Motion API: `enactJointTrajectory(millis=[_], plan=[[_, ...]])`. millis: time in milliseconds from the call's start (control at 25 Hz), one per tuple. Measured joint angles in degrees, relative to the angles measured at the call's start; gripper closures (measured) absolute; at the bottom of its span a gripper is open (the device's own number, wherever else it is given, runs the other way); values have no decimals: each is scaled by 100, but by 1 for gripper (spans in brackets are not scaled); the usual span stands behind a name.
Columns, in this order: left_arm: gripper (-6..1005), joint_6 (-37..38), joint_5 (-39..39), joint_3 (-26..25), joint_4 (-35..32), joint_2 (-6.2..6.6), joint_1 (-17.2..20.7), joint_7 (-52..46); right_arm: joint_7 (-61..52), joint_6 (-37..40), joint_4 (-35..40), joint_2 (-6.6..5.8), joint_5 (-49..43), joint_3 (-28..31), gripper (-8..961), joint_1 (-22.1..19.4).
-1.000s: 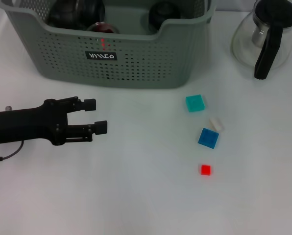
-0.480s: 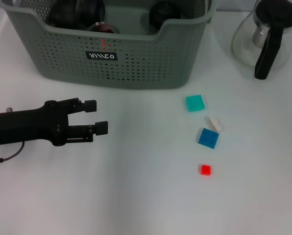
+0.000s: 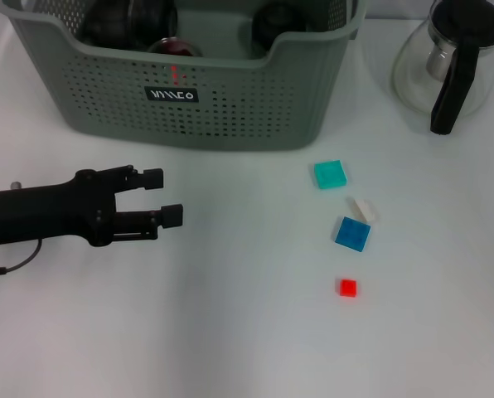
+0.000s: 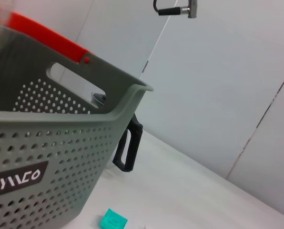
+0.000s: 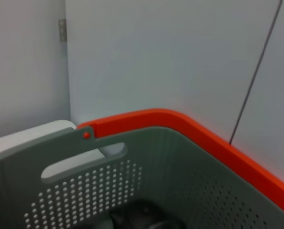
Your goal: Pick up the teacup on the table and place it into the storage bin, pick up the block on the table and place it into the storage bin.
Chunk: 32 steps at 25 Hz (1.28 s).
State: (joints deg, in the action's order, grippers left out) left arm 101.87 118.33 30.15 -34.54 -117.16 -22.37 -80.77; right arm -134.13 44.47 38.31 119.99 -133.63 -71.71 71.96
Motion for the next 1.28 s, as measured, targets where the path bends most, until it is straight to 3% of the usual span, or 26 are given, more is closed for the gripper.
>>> enactJointTrajectory(millis=[200, 320, 440, 560, 720, 800, 960, 1040, 1160, 1280], plan=[[138, 0, -11, 0, 1, 0, -13, 0, 25, 27, 184, -3, 24, 43, 293, -115], [138, -1, -15, 1, 1, 0, -13, 0, 77, 207, 763, 22, 237, 63, 185, -413], [138, -2, -20, -1, 1, 0, -8, 0, 462, 483, 1735, 25, 1104, 64, 110, -1017], [138, -5, -21, -1, 1, 1, 1, 1, 1635, 945, 2660, 15, 2902, 63, 100, -1965], [138, -29, -21, -4, -7, 4, 2, 16, 3318, 2260, 2944, -41, 5041, 235, 94, -3064], [138, -42, -13, -50, -31, 22, -1, 22, 3668, 2991, 2863, -41, 5384, 467, 94, -3417], [138, -45, 20, -126, -58, 87, -23, 11, 3934, 4330, 2677, -19, 5438, 991, 95, -4027], [138, -43, 107, -133, -105, 147, -3, 7, 3858, 4804, 2752, -85, 5191, 1124, 96, -4282], [138, 31, 337, -139, -245, 223, 83, -17, 3363, 5388, 3256, -221, 4525, 1276, 97, -4581], [138, 270, 414, -195, -449, 278, 250, -42, 2507, 5797, 4071, -243, 3601, 1309, 97, -4676]])
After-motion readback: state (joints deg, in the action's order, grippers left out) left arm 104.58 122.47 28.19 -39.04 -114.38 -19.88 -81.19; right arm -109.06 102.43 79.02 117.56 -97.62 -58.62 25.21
